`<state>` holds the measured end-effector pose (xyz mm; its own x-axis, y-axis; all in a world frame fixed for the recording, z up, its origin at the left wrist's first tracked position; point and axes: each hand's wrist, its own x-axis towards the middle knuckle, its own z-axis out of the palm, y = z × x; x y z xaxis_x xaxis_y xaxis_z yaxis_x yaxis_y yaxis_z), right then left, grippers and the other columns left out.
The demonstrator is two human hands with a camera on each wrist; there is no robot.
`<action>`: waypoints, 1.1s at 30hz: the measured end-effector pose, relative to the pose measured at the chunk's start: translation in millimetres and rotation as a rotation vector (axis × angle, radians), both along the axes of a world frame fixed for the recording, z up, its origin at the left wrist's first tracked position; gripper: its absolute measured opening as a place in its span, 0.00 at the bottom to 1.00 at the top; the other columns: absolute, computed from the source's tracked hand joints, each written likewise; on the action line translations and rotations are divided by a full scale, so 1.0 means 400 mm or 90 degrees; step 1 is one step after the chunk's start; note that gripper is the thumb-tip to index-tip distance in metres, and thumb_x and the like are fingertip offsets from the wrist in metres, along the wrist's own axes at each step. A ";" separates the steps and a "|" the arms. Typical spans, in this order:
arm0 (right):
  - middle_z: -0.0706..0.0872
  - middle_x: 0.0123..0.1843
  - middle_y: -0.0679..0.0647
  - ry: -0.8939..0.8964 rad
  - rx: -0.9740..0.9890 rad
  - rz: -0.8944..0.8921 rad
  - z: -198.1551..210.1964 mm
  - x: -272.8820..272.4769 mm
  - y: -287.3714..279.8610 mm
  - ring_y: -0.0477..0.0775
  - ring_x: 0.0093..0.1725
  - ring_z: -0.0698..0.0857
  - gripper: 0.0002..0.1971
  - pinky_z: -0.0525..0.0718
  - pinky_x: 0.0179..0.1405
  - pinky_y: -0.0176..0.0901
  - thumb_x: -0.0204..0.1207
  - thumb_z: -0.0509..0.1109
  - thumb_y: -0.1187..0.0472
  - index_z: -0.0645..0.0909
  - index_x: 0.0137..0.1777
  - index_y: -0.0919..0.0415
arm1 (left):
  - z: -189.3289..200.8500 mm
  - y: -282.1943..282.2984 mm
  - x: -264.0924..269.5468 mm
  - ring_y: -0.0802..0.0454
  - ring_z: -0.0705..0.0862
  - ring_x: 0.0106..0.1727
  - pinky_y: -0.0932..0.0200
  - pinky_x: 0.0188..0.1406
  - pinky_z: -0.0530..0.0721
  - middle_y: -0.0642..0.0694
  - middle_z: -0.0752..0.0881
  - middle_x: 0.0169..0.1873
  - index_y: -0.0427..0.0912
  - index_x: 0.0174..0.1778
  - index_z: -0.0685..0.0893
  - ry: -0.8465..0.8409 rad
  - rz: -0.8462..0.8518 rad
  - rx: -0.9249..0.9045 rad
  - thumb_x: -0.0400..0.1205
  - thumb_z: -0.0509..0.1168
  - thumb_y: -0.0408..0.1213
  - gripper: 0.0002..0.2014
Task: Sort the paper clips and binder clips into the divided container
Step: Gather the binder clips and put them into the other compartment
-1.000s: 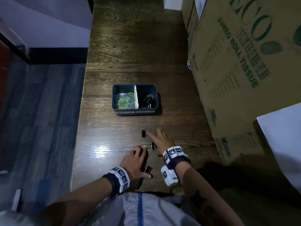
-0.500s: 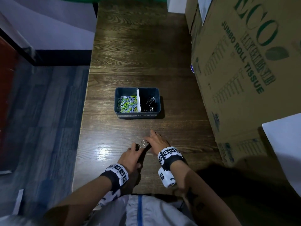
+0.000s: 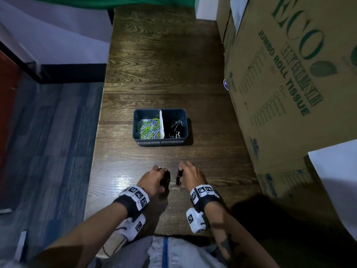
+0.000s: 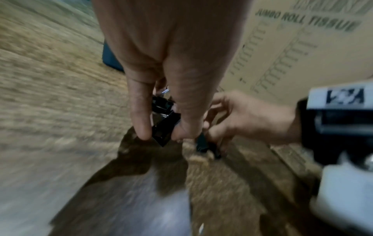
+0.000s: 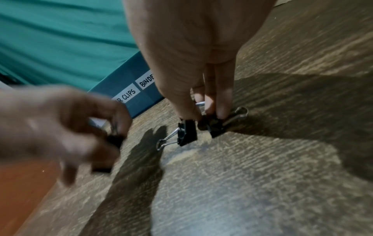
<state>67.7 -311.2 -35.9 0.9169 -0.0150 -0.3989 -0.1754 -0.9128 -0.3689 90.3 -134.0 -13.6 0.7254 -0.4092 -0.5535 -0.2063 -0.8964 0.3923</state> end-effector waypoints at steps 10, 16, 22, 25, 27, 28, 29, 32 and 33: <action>0.88 0.52 0.52 0.091 0.014 -0.109 0.006 0.010 -0.005 0.58 0.52 0.88 0.17 0.85 0.50 0.49 0.68 0.78 0.58 0.80 0.55 0.51 | 0.238 -0.116 0.272 0.50 0.78 0.48 0.59 0.43 0.77 0.51 0.70 0.55 0.50 0.51 0.73 -0.183 0.101 -0.254 0.75 0.74 0.38 0.16; 0.83 0.37 0.46 0.084 0.064 -0.171 -0.001 0.003 -0.015 0.51 0.40 0.85 0.13 0.87 0.44 0.52 0.66 0.78 0.62 0.74 0.37 0.50 | 0.223 -0.116 0.276 0.43 0.83 0.45 0.46 0.42 0.86 0.45 0.70 0.63 0.49 0.64 0.71 -0.293 0.038 -0.149 0.78 0.72 0.45 0.22; 0.84 0.37 0.51 0.055 0.271 -0.307 0.075 0.055 -0.045 0.49 0.40 0.83 0.08 0.73 0.32 0.31 0.68 0.77 0.68 0.81 0.43 0.60 | 0.084 -0.072 0.069 0.39 0.83 0.52 0.48 0.44 0.83 0.42 0.82 0.54 0.43 0.59 0.76 -0.223 -0.084 0.012 0.79 0.62 0.46 0.16; 0.82 0.39 0.52 0.005 0.342 -0.297 0.157 0.125 -0.038 0.48 0.38 0.79 0.10 0.77 0.39 0.36 0.69 0.76 0.68 0.78 0.42 0.56 | 0.003 -0.048 -0.006 0.42 0.75 0.64 0.47 0.45 0.82 0.43 0.73 0.66 0.46 0.72 0.70 -0.142 -0.175 0.000 0.76 0.65 0.49 0.28; 0.84 0.40 0.52 -0.059 0.363 -0.287 0.203 0.174 -0.030 0.49 0.39 0.81 0.11 0.81 0.43 0.44 0.69 0.76 0.69 0.78 0.42 0.55 | -0.022 -0.035 -0.040 0.44 0.75 0.61 0.49 0.38 0.84 0.44 0.73 0.66 0.50 0.72 0.69 -0.154 -0.247 -0.073 0.74 0.67 0.50 0.30; 0.85 0.40 0.52 -0.098 0.376 -0.289 0.222 0.194 -0.026 0.49 0.39 0.83 0.11 0.82 0.43 0.43 0.68 0.77 0.68 0.79 0.44 0.54 | -0.030 -0.028 -0.053 0.43 0.77 0.58 0.50 0.34 0.84 0.43 0.76 0.64 0.51 0.68 0.70 -0.168 -0.284 -0.092 0.73 0.69 0.49 0.28; 0.87 0.40 0.52 -0.133 0.386 -0.296 0.239 0.211 -0.023 0.48 0.39 0.84 0.12 0.83 0.41 0.42 0.68 0.78 0.66 0.79 0.46 0.54 | -0.040 -0.023 -0.065 0.42 0.80 0.55 0.51 0.31 0.84 0.42 0.79 0.60 0.51 0.63 0.70 -0.189 -0.315 -0.101 0.72 0.70 0.48 0.25; 0.87 0.40 0.49 -0.167 0.367 -0.293 0.256 0.223 -0.024 0.47 0.40 0.86 0.15 0.83 0.41 0.43 0.67 0.80 0.59 0.80 0.51 0.52 | -0.059 -0.015 -0.092 0.43 0.81 0.53 0.52 0.29 0.84 0.46 0.80 0.56 0.53 0.59 0.73 -0.227 -0.382 -0.076 0.75 0.68 0.46 0.18; 0.87 0.41 0.48 -0.144 0.344 -0.278 0.248 0.214 -0.027 0.47 0.41 0.85 0.14 0.83 0.42 0.44 0.68 0.79 0.59 0.81 0.52 0.51 | -0.064 -0.012 -0.098 0.44 0.79 0.54 0.53 0.30 0.84 0.47 0.79 0.58 0.53 0.60 0.75 -0.232 -0.396 -0.075 0.75 0.69 0.46 0.18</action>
